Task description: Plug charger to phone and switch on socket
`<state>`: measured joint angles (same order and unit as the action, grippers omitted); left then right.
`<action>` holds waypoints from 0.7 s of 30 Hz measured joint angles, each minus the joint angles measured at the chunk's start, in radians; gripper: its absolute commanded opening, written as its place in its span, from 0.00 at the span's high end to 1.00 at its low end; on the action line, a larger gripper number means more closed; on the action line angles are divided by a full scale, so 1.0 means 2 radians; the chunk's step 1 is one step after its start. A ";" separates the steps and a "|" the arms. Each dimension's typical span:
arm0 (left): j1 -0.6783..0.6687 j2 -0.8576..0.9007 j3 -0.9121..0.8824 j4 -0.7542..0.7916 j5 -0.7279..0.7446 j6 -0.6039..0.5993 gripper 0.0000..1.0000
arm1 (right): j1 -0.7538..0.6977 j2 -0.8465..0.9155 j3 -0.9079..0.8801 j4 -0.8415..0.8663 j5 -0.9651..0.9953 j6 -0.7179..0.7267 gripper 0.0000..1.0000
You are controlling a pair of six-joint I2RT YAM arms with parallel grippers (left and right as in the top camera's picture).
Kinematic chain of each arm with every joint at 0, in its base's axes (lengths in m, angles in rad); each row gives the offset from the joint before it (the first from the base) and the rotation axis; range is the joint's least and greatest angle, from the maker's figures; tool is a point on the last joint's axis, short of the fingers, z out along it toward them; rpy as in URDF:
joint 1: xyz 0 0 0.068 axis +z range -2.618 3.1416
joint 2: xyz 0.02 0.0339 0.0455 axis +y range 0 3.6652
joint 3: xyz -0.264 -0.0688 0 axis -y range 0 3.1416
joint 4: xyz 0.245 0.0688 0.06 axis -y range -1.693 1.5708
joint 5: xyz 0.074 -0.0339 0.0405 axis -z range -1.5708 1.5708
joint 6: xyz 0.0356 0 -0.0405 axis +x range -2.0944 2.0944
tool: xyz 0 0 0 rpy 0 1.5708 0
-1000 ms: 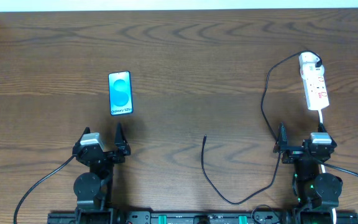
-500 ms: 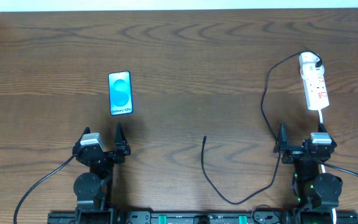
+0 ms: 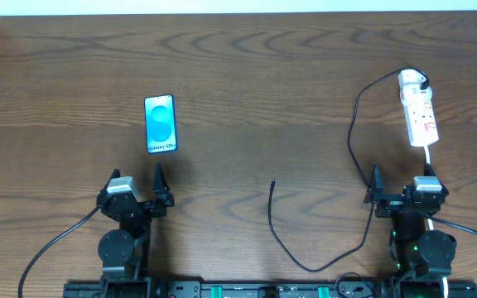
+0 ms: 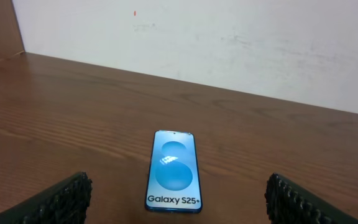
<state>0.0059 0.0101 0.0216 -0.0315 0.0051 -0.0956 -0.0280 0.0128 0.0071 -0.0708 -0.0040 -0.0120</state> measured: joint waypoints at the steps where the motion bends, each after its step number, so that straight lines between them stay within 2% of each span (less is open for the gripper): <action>1: 0.000 0.000 0.000 0.000 0.000 0.000 0.11 | 0.000 0.000 0.000 0.000 0.000 0.000 0.01; 21: 0.000 0.000 0.000 0.000 0.000 0.000 0.11 | 0.010 0.000 0.000 0.000 0.000 0.000 0.01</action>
<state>0.0059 0.0101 0.0212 -0.0315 0.0051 -0.0956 -0.0078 0.0128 0.0071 -0.0708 -0.0040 -0.0120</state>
